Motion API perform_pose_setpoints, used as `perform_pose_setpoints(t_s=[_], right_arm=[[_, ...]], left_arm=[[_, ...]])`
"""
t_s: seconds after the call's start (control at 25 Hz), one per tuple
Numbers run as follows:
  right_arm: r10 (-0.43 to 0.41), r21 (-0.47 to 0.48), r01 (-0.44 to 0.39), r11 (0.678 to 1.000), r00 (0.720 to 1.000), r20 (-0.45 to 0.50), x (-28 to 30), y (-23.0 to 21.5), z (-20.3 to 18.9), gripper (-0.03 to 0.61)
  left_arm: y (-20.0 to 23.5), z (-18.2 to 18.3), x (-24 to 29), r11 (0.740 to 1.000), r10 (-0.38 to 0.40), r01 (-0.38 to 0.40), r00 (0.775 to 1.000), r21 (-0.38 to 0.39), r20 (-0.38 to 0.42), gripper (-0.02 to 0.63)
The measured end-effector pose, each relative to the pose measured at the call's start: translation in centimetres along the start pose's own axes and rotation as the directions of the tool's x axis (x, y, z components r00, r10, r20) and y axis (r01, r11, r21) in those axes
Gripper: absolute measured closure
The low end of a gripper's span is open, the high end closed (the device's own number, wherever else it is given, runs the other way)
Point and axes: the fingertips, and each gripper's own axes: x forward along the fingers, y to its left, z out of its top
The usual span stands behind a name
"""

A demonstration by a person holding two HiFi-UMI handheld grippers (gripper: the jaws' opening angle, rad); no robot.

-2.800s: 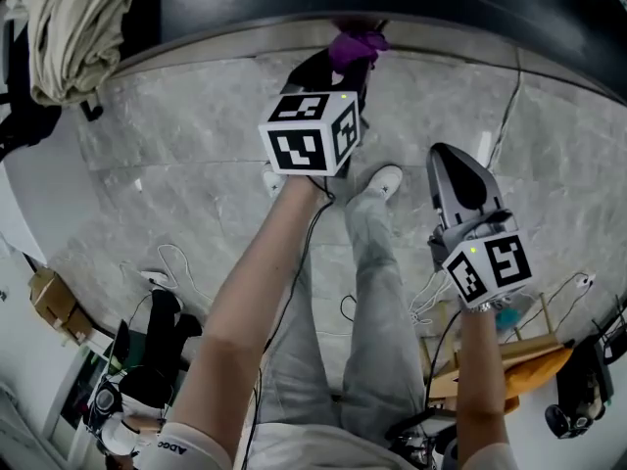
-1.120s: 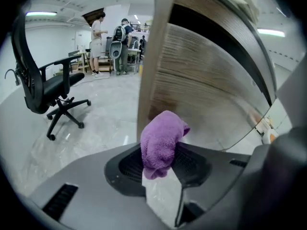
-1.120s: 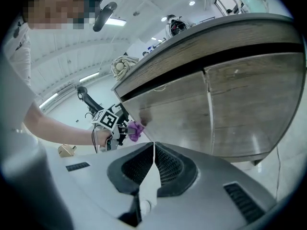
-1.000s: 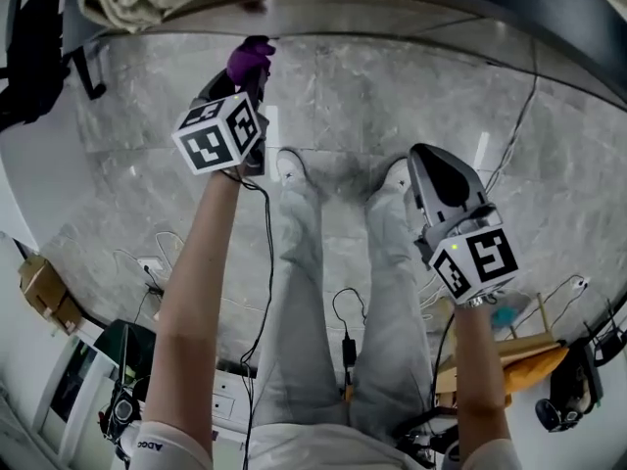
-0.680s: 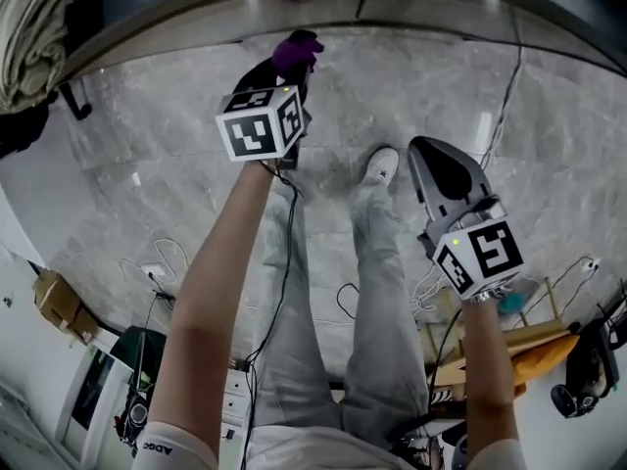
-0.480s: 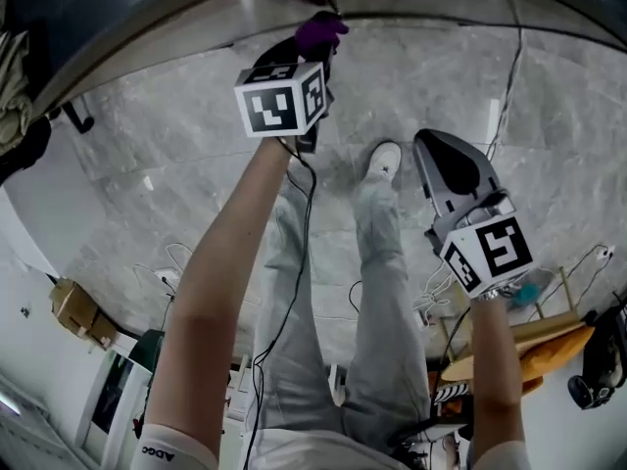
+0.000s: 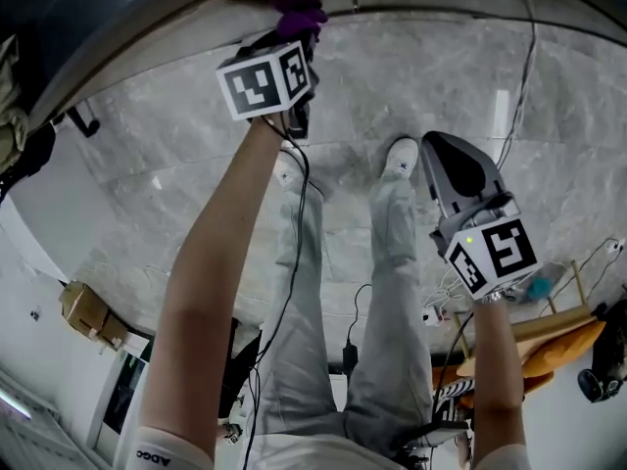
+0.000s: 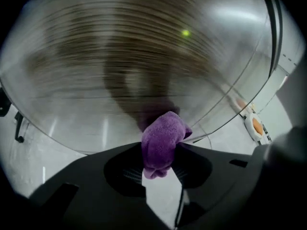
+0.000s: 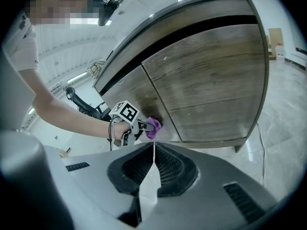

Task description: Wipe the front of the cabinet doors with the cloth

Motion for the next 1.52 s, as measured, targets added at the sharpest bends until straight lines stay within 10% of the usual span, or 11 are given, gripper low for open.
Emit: perform_pose_setpoints(t_s=[0.76,0.96,1.52], right_arm=[[0.122,-0.044,-0.122,0.992,0.993,0.000,13.6,16.1,2.4,0.549],[0.145,-0.039,-0.144,0.989,0.989,0.007,14.1,17.9,2.7,0.549],[0.189,-0.113,-0.200,0.973,0.977,-0.102,4.5,9.6,-1.9,0.549]], left_arm=[[27.8,-2.1,-10.5,0.972,0.234,-0.235,0.972,-0.028,-0.024,0.471],[31.1,-2.3,-12.9,0.940,0.288,-0.281,0.958,-0.191,0.007,0.471],[11.4,-9.9,-4.5,0.985,0.171,-0.173,0.979,-0.008,-0.113,0.471]])
